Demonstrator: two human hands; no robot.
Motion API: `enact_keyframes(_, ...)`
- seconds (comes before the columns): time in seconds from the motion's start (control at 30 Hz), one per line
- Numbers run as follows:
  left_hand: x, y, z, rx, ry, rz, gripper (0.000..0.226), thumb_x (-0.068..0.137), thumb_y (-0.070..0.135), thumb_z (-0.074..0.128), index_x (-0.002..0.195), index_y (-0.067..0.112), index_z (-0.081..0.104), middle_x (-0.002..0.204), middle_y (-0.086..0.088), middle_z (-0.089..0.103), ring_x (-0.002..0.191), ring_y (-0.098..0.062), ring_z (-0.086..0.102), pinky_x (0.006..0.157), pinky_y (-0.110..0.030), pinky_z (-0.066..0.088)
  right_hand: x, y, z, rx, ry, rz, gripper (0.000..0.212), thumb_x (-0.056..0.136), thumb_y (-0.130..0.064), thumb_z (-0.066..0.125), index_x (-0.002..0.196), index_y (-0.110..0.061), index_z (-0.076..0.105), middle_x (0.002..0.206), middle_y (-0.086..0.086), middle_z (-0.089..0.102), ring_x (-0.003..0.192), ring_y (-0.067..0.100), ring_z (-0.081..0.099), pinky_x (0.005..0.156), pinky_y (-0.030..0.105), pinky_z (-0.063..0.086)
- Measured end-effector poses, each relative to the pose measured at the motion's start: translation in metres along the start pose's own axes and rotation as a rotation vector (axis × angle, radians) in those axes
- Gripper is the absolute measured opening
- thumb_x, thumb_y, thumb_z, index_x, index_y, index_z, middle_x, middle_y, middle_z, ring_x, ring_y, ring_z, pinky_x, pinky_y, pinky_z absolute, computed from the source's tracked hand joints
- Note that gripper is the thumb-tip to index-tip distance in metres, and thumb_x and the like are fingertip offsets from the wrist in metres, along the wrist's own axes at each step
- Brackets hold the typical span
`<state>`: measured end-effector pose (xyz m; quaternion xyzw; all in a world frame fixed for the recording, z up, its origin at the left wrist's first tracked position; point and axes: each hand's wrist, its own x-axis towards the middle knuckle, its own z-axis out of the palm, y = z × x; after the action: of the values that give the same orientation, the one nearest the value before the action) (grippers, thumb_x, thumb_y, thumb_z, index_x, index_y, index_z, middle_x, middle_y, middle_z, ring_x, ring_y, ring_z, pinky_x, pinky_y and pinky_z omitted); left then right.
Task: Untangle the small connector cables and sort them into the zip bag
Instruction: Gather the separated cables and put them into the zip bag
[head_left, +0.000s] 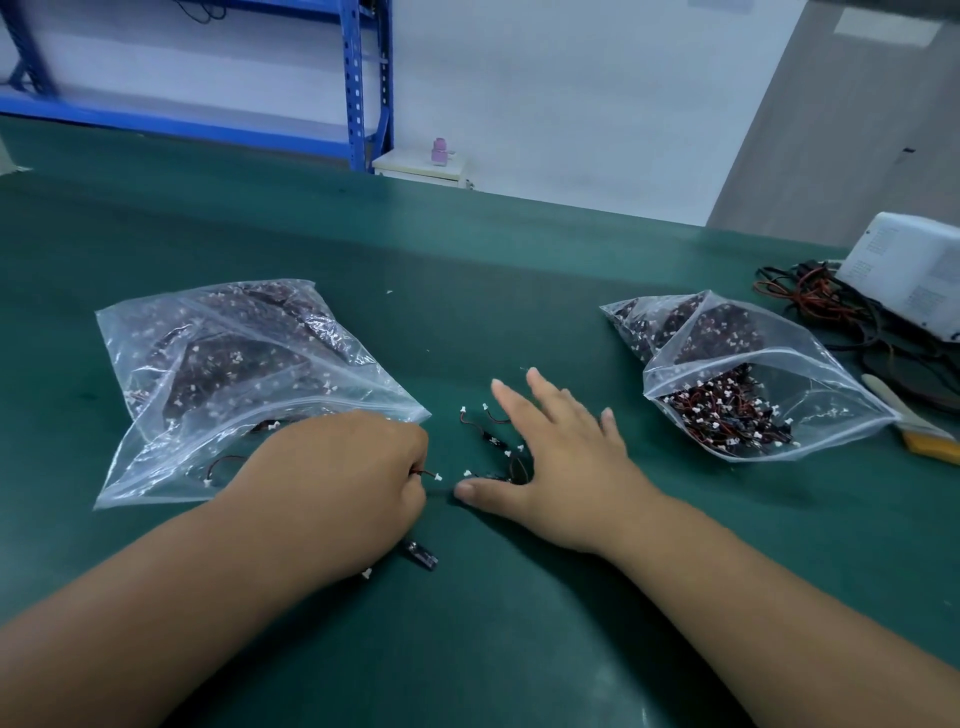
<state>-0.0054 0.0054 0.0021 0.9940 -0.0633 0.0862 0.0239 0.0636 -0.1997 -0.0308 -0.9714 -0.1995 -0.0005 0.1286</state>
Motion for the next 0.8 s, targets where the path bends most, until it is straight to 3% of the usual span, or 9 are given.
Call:
enact_keyframes(0.03,0.001,0.0,0.001,0.007,-0.01,-0.004,0.018,0.088,0.043,0.039,0.09,0.03,0.052,0.08,0.01,0.055,0.075,-0.009,0.054,0.066,-0.03,0.049,0.007,-0.004,0.002,-0.02,0.029,-0.01,0.094,0.066,-0.094,0.032,0.149,-0.052,0.014,0.163,-0.007,0.013,0.15,0.025,0.014,0.121,0.052,0.01)
enact_keyframes(0.1,0.001,-0.001,0.002,0.01,-0.027,-0.012,0.018,0.087,0.043,0.039,0.089,0.03,0.051,0.08,0.01,0.054,0.075,-0.009,0.054,0.066,-0.03,0.049,0.021,-0.007,0.006,-0.043,0.109,-0.052,0.055,0.085,-0.075,0.04,0.133,-0.046,0.043,0.138,-0.008,0.041,0.13,0.025,0.035,0.109,0.043,0.026)
enact_keyframes(0.2,0.001,-0.002,0.002,0.002,-0.025,-0.016,0.018,0.088,0.044,0.039,0.089,0.03,0.051,0.079,0.011,0.054,0.075,-0.008,0.054,0.068,-0.03,0.051,0.034,-0.009,0.006,-0.025,0.166,-0.098,0.02,0.097,-0.053,0.046,0.099,-0.033,0.048,0.104,-0.009,0.042,0.099,0.021,0.039,0.089,0.039,0.037)
enact_keyframes(0.27,0.0,-0.003,0.002,-0.015,-0.018,-0.011,0.018,0.088,0.044,0.04,0.089,0.031,0.052,0.079,0.012,0.055,0.075,-0.007,0.055,0.069,-0.031,0.052,0.036,-0.006,0.003,-0.069,0.16,-0.099,0.022,0.099,-0.048,0.045,0.088,-0.029,0.04,0.095,-0.008,0.04,0.089,0.021,0.041,0.076,0.037,0.039)
enact_keyframes(0.47,-0.001,-0.002,0.004,-0.05,-0.024,0.012,0.017,0.087,0.042,0.04,0.091,0.032,0.053,0.079,0.012,0.057,0.077,-0.009,0.056,0.07,-0.032,0.053,0.027,0.005,-0.006,-0.196,0.178,-0.046,0.025,0.098,-0.035,0.043,0.079,-0.024,0.033,0.075,-0.006,0.039,0.066,0.026,0.045,0.049,0.032,0.02)
enact_keyframes(0.6,-0.001,-0.001,0.004,-0.073,-0.027,0.036,0.017,0.087,0.042,0.04,0.091,0.033,0.052,0.08,0.014,0.057,0.078,-0.007,0.055,0.071,-0.032,0.052,0.007,0.008,-0.009,-0.178,0.185,-0.043,0.019,0.087,-0.014,0.042,0.081,-0.023,0.026,0.066,-0.003,0.037,0.051,0.022,0.035,0.045,0.034,0.014)
enact_keyframes(0.7,-0.001,0.0,0.005,-0.132,-0.019,0.06,0.014,0.088,0.042,0.042,0.091,0.034,0.054,0.08,0.016,0.058,0.079,-0.004,0.055,0.072,-0.031,0.052,-0.008,0.012,-0.013,-0.197,0.16,-0.077,0.026,0.084,-0.012,0.042,0.081,-0.027,0.021,0.069,-0.004,0.031,0.051,0.019,0.031,0.046,0.034,0.012)
enact_keyframes(0.8,-0.001,0.004,0.006,-0.246,-0.014,0.098,0.009,0.09,0.042,0.049,0.094,0.036,0.055,0.083,0.019,0.059,0.081,-0.001,0.054,0.075,-0.028,0.049,-0.017,0.019,-0.014,-0.233,0.143,-0.058,0.028,0.088,-0.015,0.045,0.072,-0.019,0.023,0.071,-0.003,0.027,0.054,0.025,0.033,0.048,0.035,0.017)
